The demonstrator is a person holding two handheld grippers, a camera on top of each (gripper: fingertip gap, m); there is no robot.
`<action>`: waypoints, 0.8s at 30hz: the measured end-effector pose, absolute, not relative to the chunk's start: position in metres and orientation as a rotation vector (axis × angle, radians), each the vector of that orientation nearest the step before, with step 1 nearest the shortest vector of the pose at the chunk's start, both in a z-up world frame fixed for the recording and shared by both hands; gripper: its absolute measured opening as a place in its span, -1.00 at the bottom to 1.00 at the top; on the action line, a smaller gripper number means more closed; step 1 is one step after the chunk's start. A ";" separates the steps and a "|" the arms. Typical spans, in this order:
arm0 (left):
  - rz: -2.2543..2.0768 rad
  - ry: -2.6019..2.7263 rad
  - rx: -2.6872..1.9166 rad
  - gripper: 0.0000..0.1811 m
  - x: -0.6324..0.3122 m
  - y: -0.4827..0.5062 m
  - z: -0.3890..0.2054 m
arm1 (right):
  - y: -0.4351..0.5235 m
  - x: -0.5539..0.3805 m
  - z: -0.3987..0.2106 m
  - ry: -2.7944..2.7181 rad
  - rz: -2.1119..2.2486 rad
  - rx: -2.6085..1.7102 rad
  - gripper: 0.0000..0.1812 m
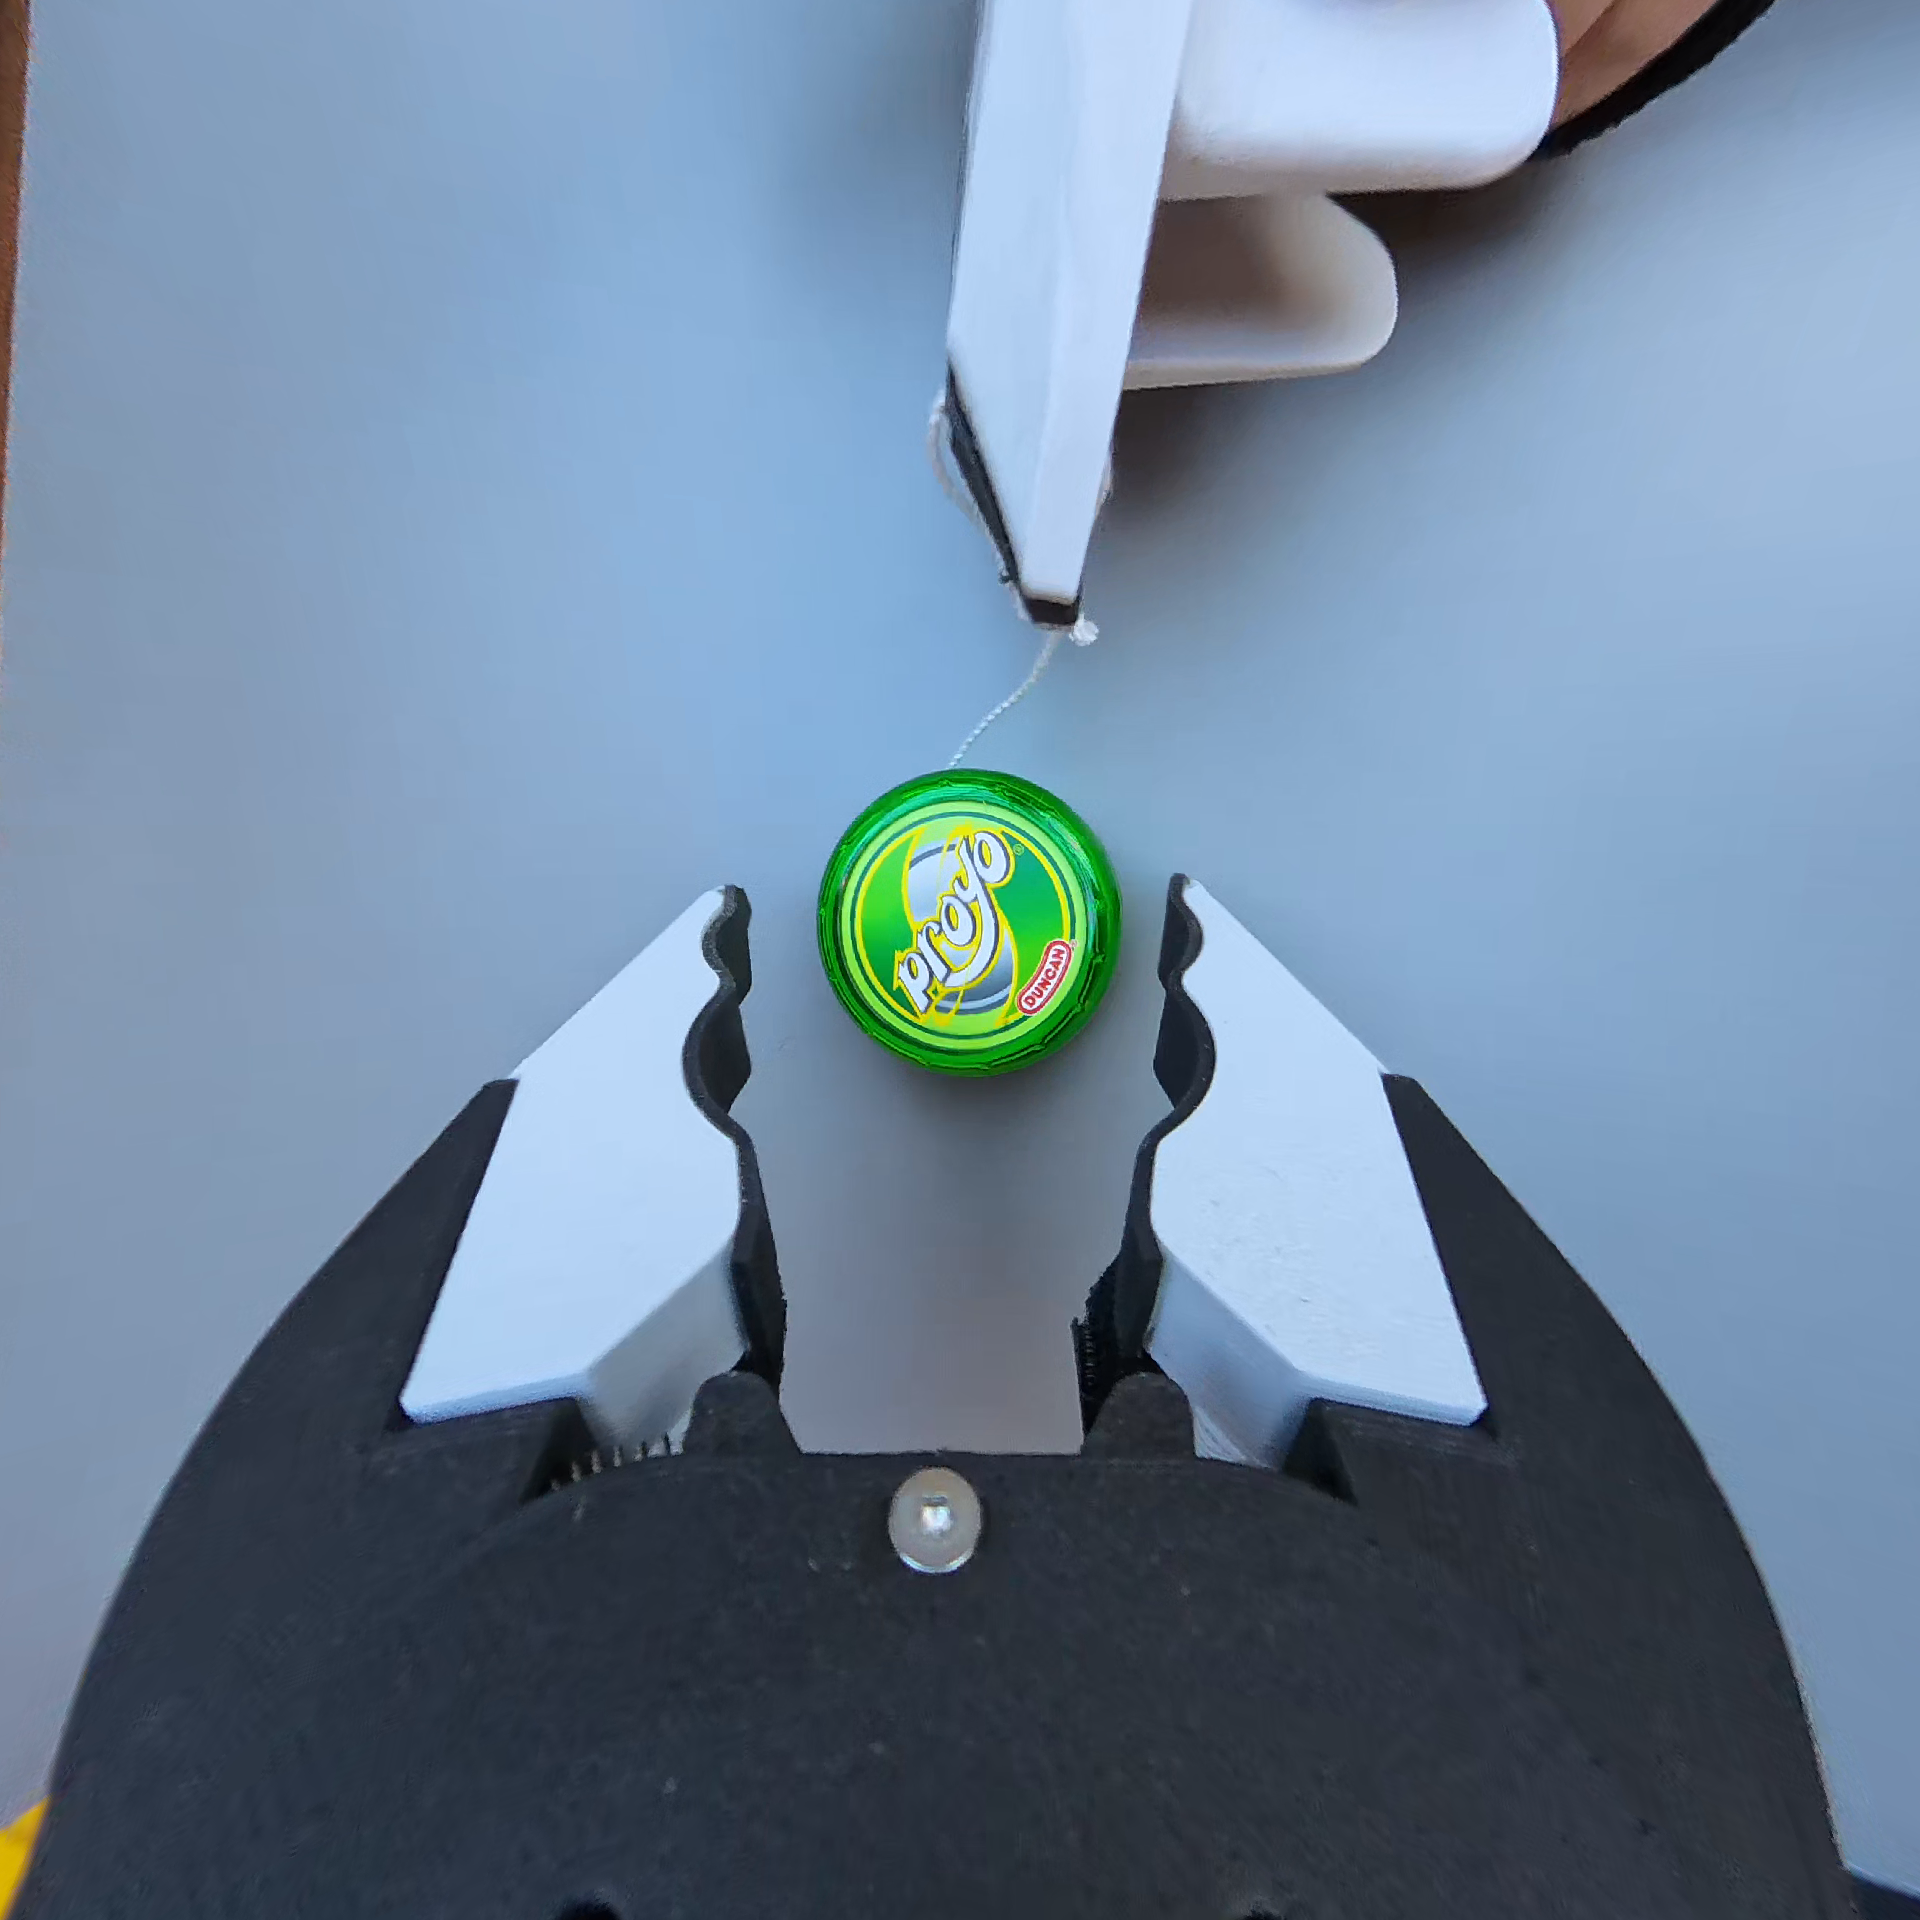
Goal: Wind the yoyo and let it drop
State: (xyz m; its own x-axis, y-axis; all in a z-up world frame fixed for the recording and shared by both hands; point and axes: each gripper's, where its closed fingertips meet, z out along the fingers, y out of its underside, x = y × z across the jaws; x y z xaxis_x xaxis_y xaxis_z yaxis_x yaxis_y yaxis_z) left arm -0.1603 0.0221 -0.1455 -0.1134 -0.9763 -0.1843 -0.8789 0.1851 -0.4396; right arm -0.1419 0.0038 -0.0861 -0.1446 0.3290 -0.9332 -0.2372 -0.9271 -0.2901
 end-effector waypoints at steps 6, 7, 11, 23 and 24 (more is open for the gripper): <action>-0.155 2.188 -1.721 -0.15 -0.165 0.025 -0.156 | 0.003 -0.143 -0.087 -0.107 2.129 -1.770 -1.00; -0.139 2.199 -1.711 -0.18 -0.165 0.025 -0.156 | 0.003 -0.143 -0.087 -0.107 2.130 -1.770 -1.00; -0.103 2.242 -1.698 -0.26 -0.164 0.023 -0.157 | 0.003 -0.143 -0.087 -0.111 2.130 -1.774 -1.00; -0.144 2.136 -1.774 -0.32 -0.158 0.024 -0.154 | 0.003 -0.142 -0.083 -0.127 2.111 -1.757 -1.00; -0.182 2.085 -1.786 -0.32 -0.156 0.025 -0.152 | 0.003 -0.141 -0.080 -0.132 2.111 -1.737 -1.00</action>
State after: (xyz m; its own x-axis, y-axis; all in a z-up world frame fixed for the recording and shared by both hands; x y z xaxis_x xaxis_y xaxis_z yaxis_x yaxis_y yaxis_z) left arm -0.1556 0.0253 -0.1518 -0.1136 -0.9721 -0.2052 -0.9217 0.1802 -0.3435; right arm -0.1407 0.0029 -0.0796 -0.1461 0.3622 -0.9206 -0.2445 -0.9149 -0.3212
